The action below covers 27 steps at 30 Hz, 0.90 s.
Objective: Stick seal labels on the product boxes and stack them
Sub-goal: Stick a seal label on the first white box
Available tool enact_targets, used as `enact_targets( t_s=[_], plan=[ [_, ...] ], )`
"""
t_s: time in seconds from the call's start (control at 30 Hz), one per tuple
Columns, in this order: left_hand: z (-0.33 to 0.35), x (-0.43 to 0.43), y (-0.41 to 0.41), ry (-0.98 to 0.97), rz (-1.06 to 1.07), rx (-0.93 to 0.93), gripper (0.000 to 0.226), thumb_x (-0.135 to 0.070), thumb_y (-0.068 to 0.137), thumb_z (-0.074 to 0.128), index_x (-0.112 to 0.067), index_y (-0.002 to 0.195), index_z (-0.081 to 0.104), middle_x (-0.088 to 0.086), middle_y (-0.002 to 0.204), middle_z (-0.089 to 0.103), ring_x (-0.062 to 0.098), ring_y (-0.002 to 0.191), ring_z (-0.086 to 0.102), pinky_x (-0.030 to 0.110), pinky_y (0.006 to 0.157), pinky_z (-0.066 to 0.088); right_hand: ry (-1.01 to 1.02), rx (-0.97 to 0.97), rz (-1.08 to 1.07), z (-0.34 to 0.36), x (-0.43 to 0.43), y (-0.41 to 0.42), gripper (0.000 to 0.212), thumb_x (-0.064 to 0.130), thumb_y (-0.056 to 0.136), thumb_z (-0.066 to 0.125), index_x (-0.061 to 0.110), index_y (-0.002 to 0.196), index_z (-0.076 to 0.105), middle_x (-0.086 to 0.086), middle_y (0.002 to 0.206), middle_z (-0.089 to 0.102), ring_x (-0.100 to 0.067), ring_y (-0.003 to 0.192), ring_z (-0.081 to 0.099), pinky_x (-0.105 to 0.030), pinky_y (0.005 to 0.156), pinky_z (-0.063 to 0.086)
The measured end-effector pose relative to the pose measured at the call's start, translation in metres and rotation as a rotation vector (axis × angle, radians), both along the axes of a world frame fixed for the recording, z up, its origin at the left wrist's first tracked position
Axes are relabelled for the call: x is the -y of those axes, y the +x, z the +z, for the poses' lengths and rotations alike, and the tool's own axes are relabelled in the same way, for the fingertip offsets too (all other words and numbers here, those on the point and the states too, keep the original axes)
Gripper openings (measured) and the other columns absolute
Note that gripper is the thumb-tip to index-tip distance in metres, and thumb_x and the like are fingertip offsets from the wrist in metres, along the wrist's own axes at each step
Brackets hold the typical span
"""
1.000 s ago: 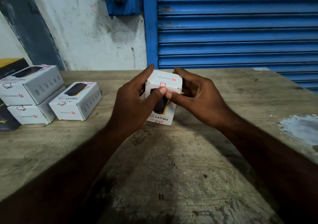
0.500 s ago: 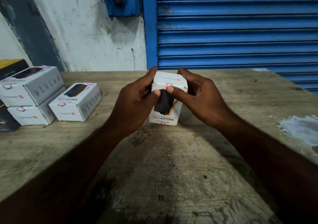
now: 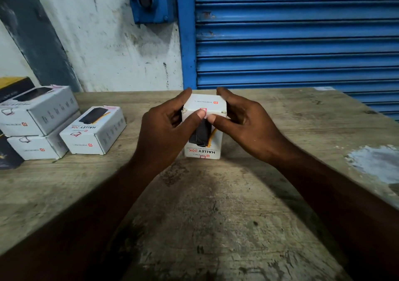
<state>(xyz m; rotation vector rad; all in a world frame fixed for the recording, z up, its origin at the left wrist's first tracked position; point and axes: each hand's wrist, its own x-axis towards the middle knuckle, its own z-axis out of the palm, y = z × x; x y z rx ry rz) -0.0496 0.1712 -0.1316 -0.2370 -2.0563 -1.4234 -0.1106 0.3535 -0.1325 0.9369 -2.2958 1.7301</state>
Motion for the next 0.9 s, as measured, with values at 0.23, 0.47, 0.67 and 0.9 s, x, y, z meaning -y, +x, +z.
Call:
enact_targets(
  t_s=[0.23, 0.47, 0.67, 0.9],
  plan=[
    [-0.002, 0.007, -0.004, -0.036, -0.045, 0.047, 0.056, 0.002, 0.093, 0.065, -0.004, 0.146, 0.047, 0.001, 0.142, 0.057, -0.001, 0.124, 0.058, 0.018, 0.101, 0.048, -0.003, -0.02, -0.044, 0.0, 0.005, 0.003, 0.056, 0.027, 0.095, 0.069, 0.015, 0.145, 0.049, 0.046, 0.095, 0.062, 0.018, 0.105, 0.06, -0.009, 0.091, 0.046],
    [-0.002, 0.006, -0.003, -0.023, -0.08, 0.063, 0.056, -0.001, 0.094, 0.064, -0.005, 0.147, 0.047, -0.002, 0.142, 0.056, -0.003, 0.123, 0.058, 0.015, 0.098, 0.048, -0.024, 0.004, 0.006, -0.001, 0.003, 0.0, 0.062, 0.021, 0.096, 0.066, 0.009, 0.152, 0.041, 0.049, 0.097, 0.056, 0.024, 0.102, 0.056, -0.005, 0.09, 0.042],
    [-0.003, 0.008, -0.006, -0.028, -0.093, 0.076, 0.058, 0.001, 0.093, 0.065, -0.004, 0.147, 0.045, 0.003, 0.145, 0.055, 0.001, 0.126, 0.057, 0.019, 0.102, 0.048, 0.022, -0.045, 0.015, 0.003, 0.002, 0.001, 0.038, 0.025, 0.099, 0.064, 0.013, 0.134, 0.055, 0.03, 0.098, 0.067, 0.006, 0.102, 0.064, -0.025, 0.095, 0.052],
    [-0.009, 0.015, -0.011, -0.083, -0.112, 0.196, 0.071, -0.008, 0.093, 0.068, -0.016, 0.155, 0.035, -0.003, 0.144, 0.057, 0.0, 0.125, 0.057, 0.021, 0.103, 0.048, 0.017, -0.102, -0.067, -0.003, 0.005, -0.002, 0.031, 0.031, 0.099, 0.058, 0.023, 0.128, 0.067, 0.011, 0.119, 0.073, -0.005, 0.113, 0.067, -0.046, 0.101, 0.053]
  ],
)
